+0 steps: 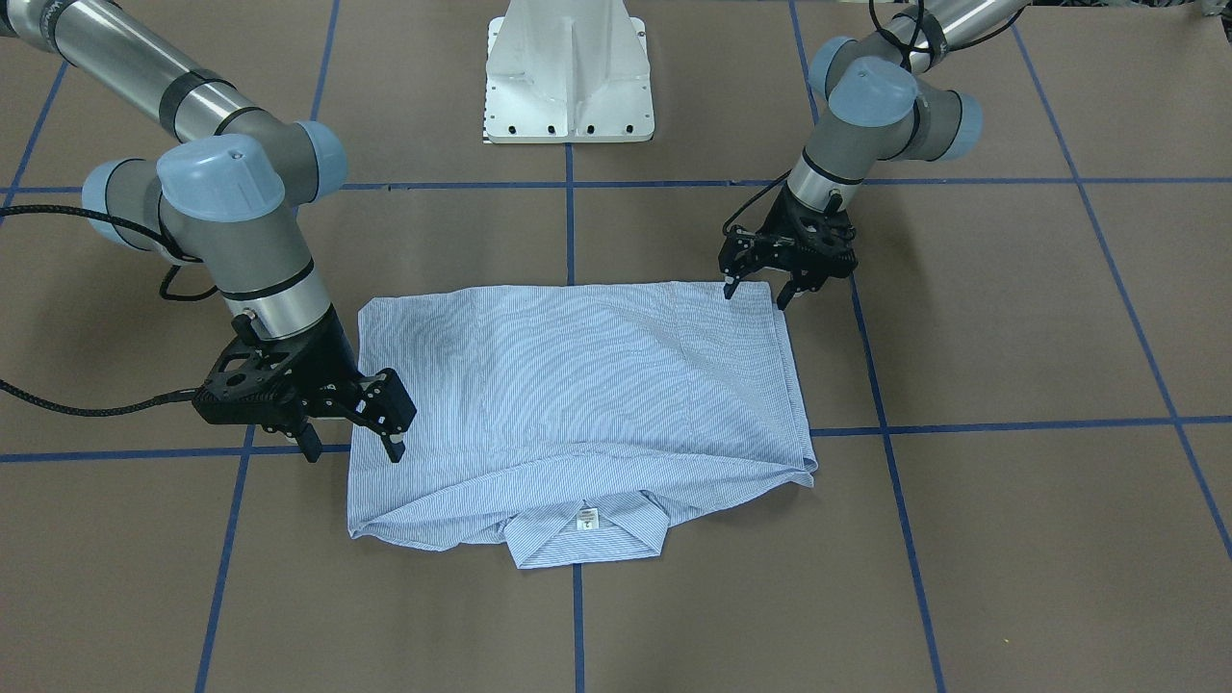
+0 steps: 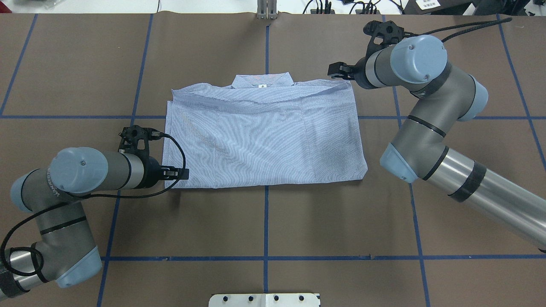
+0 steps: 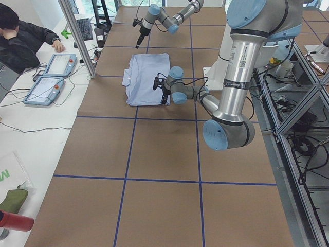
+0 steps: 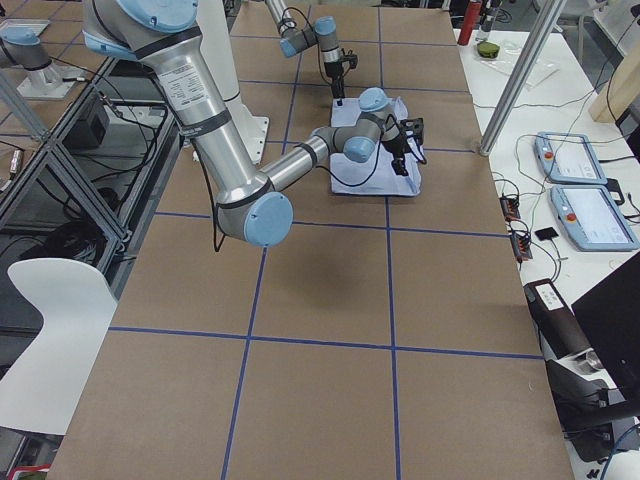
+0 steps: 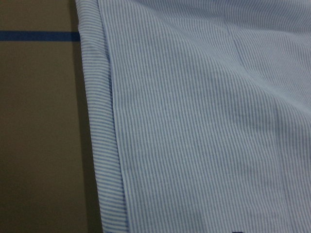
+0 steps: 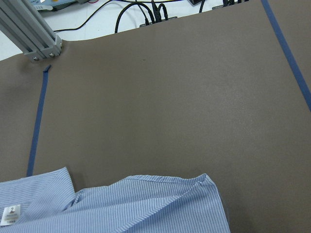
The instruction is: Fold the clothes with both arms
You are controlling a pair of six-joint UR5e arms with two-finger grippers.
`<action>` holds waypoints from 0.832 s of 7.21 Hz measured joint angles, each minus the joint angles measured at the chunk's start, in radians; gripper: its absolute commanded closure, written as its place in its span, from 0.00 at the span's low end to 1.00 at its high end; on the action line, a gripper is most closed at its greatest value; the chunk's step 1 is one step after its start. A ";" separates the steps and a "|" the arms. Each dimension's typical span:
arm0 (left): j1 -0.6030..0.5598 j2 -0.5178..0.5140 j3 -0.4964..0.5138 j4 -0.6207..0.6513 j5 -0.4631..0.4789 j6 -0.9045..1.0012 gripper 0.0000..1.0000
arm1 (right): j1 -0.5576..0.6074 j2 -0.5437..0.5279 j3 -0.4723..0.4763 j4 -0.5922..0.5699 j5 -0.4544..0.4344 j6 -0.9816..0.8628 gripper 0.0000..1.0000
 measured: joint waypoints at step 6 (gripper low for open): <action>0.002 0.070 -0.064 0.005 -0.004 0.007 1.00 | -0.002 0.000 0.001 0.000 0.000 0.003 0.00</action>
